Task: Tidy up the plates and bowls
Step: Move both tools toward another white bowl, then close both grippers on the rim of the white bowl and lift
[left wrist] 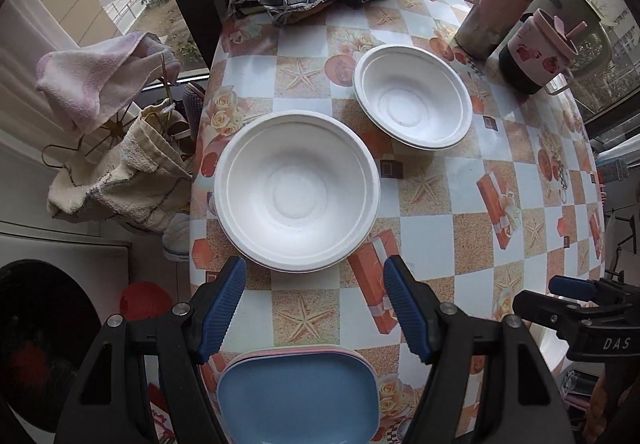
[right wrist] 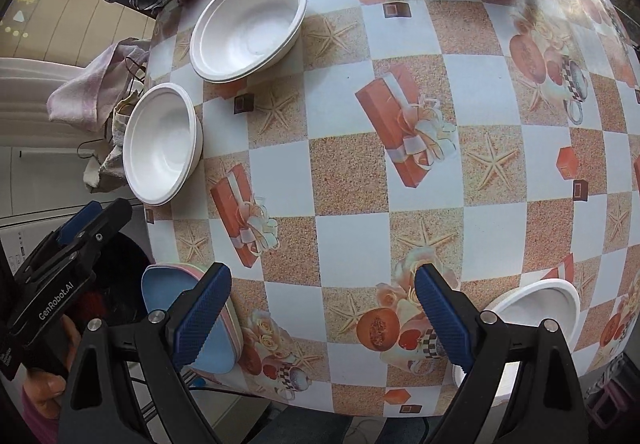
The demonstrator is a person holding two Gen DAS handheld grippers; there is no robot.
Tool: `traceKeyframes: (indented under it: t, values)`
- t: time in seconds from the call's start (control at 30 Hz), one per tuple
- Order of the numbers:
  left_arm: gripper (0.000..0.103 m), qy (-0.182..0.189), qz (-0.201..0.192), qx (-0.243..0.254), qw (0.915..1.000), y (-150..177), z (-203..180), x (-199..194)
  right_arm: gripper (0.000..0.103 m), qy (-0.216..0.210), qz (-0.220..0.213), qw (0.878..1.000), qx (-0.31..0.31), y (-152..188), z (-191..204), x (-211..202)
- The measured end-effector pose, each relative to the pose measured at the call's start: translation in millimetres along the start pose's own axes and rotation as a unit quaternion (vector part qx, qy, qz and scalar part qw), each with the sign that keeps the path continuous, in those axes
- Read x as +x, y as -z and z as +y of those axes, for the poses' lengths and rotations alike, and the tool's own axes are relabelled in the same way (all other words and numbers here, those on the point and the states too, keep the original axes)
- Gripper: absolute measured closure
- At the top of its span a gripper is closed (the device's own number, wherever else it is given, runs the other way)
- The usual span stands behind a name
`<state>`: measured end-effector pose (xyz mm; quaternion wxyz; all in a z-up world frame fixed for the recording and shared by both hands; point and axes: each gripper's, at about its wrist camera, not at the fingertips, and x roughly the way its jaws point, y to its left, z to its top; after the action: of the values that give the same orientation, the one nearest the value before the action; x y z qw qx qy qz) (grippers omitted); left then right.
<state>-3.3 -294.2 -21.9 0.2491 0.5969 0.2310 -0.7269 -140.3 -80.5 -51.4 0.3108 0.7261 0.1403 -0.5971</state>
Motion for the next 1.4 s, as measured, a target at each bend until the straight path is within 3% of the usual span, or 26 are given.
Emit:
traceKeyframes:
  t: [0.4,0.63,0.77,1.03,1.1,1.17,1.2,1.27,1.3,1.4]
  values:
    - [0.028,-0.028,0.022,-0.003,0.9994,-25.6,16.1,43.6,0.009,0.011,0.009,1.0,0.003,-38.9,25.2,41.4]
    - [0.028,-0.052,0.003,-0.058,0.997,-40.3,53.2,45.4,0.009,-0.01,-0.002,1.0,-0.01,-56.0,54.7,55.1]
    - [0.028,-0.057,0.015,-0.07,0.9958,-50.4,68.4,58.2,0.009,-0.023,-0.007,1.0,-0.015,-65.3,73.9,64.1]
    - [0.029,-0.061,0.053,-0.05,0.9954,-58.0,68.8,95.5,0.011,0.0,-0.013,0.999,-0.046,-79.6,104.1,91.1]
    - [0.03,-0.061,0.064,-0.051,0.9947,-58.1,70.5,102.6,0.024,0.005,-0.014,0.999,-0.048,-81.2,107.3,95.1]
    - [0.039,-0.056,0.075,-0.054,0.9942,-57.3,72.1,108.0,0.046,0.004,-0.008,0.999,-0.048,-81.4,107.4,99.6]
    - [0.049,-0.045,0.083,-0.056,0.994,-57.5,72.3,111.0,0.048,-0.005,-0.007,0.999,-0.045,-82.6,109.7,101.8]
    - [0.051,-0.047,0.083,-0.055,0.9939,-57.1,70.2,111.2,0.058,-0.012,-0.009,0.999,-0.051,-82.8,114.1,102.2]
    - [0.059,-0.046,0.082,-0.047,0.9945,-56.9,66.2,111.0,0.061,-0.016,-0.005,0.998,-0.058,-82.0,116.4,103.0]
    - [0.071,-0.035,0.088,-0.019,0.9953,-54.7,48.9,109.6,0.08,-0.022,0.008,0.998,-0.066,-79.2,117.9,107.1]
